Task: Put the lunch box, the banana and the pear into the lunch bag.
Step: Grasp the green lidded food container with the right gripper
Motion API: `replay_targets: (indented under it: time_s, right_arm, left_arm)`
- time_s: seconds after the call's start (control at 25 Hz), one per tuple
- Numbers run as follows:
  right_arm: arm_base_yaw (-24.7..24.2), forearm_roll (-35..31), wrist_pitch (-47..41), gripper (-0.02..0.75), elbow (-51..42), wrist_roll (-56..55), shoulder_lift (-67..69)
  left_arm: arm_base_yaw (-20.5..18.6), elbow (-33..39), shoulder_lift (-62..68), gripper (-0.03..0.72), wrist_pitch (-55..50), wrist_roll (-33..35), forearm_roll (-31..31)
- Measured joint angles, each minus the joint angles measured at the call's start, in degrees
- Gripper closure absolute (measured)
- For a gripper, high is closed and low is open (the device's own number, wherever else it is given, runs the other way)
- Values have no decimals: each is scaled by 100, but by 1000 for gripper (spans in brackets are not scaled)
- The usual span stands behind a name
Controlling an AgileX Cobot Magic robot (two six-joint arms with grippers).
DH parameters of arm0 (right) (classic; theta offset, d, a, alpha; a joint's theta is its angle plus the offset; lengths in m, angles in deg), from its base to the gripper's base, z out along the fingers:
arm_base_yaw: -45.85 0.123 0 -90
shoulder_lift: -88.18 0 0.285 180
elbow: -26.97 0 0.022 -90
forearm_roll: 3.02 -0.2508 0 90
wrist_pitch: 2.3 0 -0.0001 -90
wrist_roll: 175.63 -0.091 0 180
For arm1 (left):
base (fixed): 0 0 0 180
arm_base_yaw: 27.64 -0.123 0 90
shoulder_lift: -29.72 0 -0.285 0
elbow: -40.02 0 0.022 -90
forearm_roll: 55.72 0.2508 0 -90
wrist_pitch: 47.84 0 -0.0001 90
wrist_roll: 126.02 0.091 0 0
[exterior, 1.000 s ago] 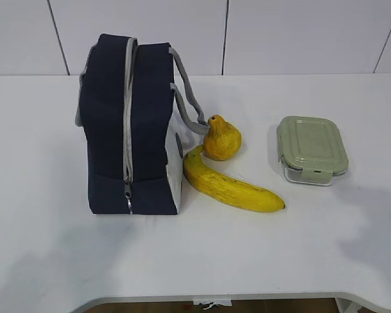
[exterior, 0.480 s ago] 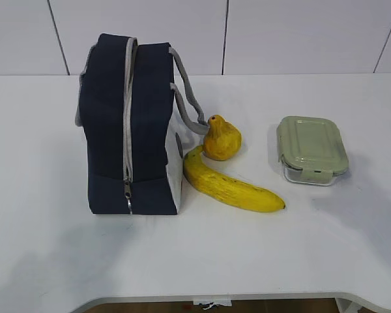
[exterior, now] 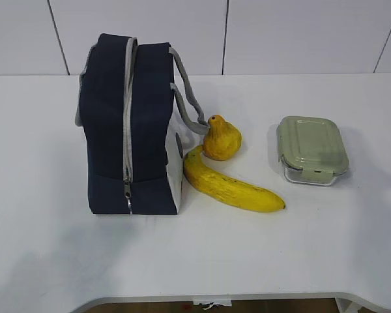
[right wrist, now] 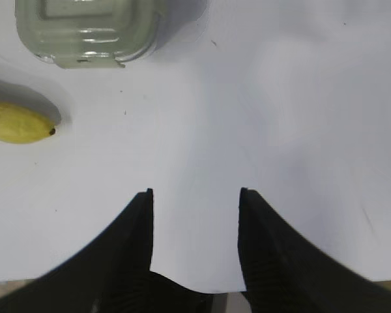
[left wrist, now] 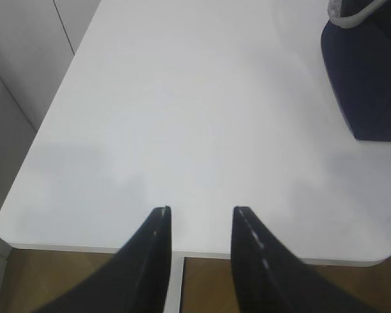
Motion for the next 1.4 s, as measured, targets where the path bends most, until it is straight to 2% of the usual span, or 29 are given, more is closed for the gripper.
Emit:
replay_targets:
  time_s: [0.44,0.52,0.68,0.84,1.04,1.4]
  right_arm:
    - [-2167,-3451,-653,396,292,3689,1301]
    - [-2434,-3883,-927,396,292,4349,1533]
    - [-2841,-4567,-1542,396,362,4918,2175]
    - [-2940,-4952,-1670,396,728,5211,2981]
    - [-2940,-5076,-1670,396,1356,5298,3587]
    - [-2940,-5243,-1670,396,1946,5246,3901]
  left_arm:
    - [0,0,0,449,0,0,0]
    - [0,0,0,449,0,0,0]
    - [0,0,0,449,0,0,0]
    - [0,0,0,449,0,0,0]
    - [0,0,0,448,0,0,0]
    - [0,0,0,449,0,0,0]
